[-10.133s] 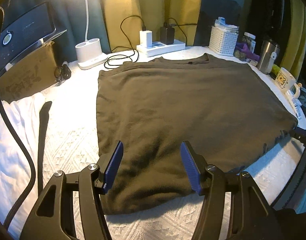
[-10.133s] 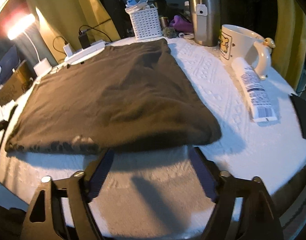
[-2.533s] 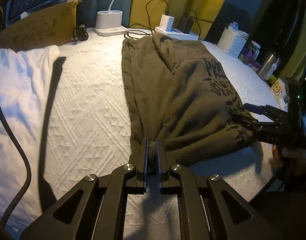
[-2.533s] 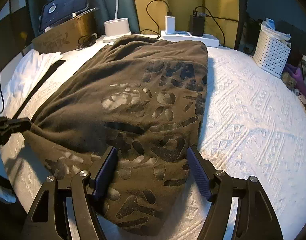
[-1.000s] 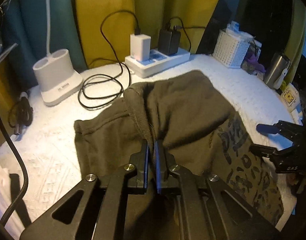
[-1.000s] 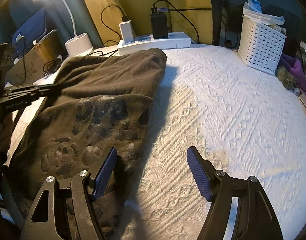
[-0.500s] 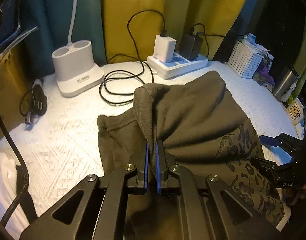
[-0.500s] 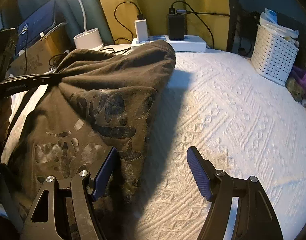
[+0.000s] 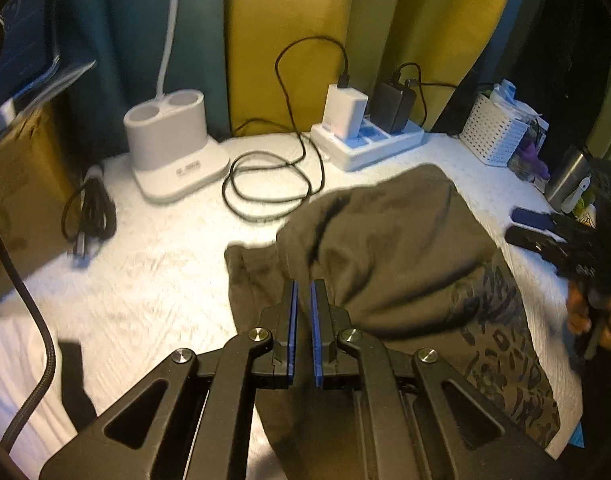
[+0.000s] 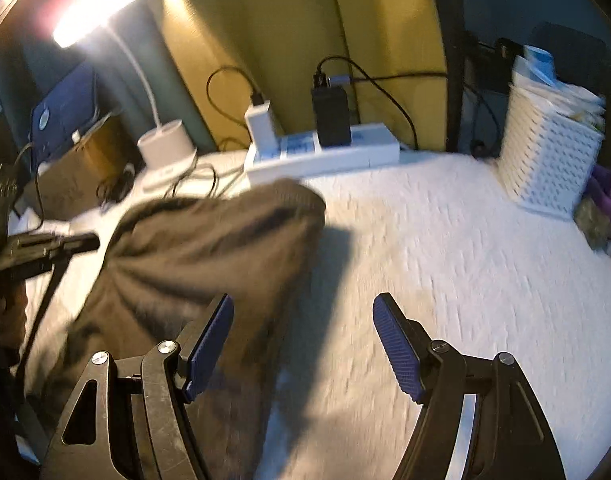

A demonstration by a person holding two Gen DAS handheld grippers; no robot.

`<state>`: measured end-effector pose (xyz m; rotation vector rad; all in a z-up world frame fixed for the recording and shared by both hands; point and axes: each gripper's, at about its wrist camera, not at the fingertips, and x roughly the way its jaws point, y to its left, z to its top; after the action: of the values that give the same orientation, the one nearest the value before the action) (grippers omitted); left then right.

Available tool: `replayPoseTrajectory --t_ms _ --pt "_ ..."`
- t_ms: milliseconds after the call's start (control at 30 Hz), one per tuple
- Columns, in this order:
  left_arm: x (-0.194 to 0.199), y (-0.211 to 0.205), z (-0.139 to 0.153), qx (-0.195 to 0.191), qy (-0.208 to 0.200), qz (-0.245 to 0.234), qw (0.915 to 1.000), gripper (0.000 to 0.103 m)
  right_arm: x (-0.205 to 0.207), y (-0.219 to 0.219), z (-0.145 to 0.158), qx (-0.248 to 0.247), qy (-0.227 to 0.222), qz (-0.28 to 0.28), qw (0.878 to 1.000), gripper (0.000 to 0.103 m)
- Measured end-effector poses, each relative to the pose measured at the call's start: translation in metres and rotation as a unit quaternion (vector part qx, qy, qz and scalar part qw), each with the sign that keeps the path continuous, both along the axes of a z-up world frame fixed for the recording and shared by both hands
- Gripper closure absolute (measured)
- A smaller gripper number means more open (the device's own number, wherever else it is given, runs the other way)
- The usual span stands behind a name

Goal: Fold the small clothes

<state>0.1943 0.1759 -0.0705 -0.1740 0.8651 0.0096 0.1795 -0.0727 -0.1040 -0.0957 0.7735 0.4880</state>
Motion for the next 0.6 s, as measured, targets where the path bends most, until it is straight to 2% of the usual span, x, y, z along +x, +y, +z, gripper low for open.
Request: replayPoseTrajectory --t_ms 33,67,100,133,167,233,267,300,367,400,500,600 --pt "0.007 0.000 0.000 0.001 -0.002 -0.001 1.0000 0.096 0.011 0.003 0.000 0.003 0.000 0.000 1.000 0.029" --pt "0.012 0.001 -0.001 0.001 -0.002 -0.003 1.0000 0.087 0.020 0.004 -0.002 0.007 0.004 -0.001 1.000 0.029" --pt "0.018 0.002 -0.003 -0.002 -0.002 -0.004 1.0000 0.069 0.030 0.006 -0.004 0.013 0.010 -0.001 1.000 0.032" --pt "0.026 0.003 -0.007 -0.007 0.000 -0.002 1.0000 0.059 0.042 0.007 -0.008 0.023 0.021 -0.004 1.000 0.039" --pt "0.032 0.004 -0.011 -0.013 0.001 0.000 0.9999 0.050 0.050 0.007 -0.011 0.029 0.030 -0.003 0.999 0.042" --pt "0.042 0.004 -0.019 -0.022 0.006 -0.005 0.9997 0.050 0.067 0.011 -0.019 0.061 0.059 0.014 0.996 0.045" --pt "0.044 0.003 -0.021 -0.022 0.003 -0.010 0.9997 0.051 0.071 0.013 -0.022 0.075 0.073 0.027 0.994 0.049" --pt "0.045 0.001 -0.022 -0.021 -0.003 -0.016 0.9996 0.064 0.076 0.016 -0.026 0.088 0.087 0.038 0.992 0.059" --pt "0.044 -0.004 -0.024 -0.008 -0.002 -0.028 0.9996 0.098 0.079 0.027 -0.027 0.084 0.084 0.053 0.992 0.073" --pt "0.041 -0.004 -0.022 -0.002 -0.007 -0.025 0.9997 0.098 0.079 0.032 -0.026 0.079 0.079 0.061 0.992 0.088" --pt "0.029 0.000 -0.008 0.031 -0.033 -0.009 0.9989 0.098 0.080 0.055 -0.017 0.050 0.052 0.081 0.994 0.089" --pt "0.026 0.016 -0.002 0.030 -0.043 0.012 0.9985 0.099 0.084 0.074 -0.012 0.011 0.021 0.082 0.996 0.089"
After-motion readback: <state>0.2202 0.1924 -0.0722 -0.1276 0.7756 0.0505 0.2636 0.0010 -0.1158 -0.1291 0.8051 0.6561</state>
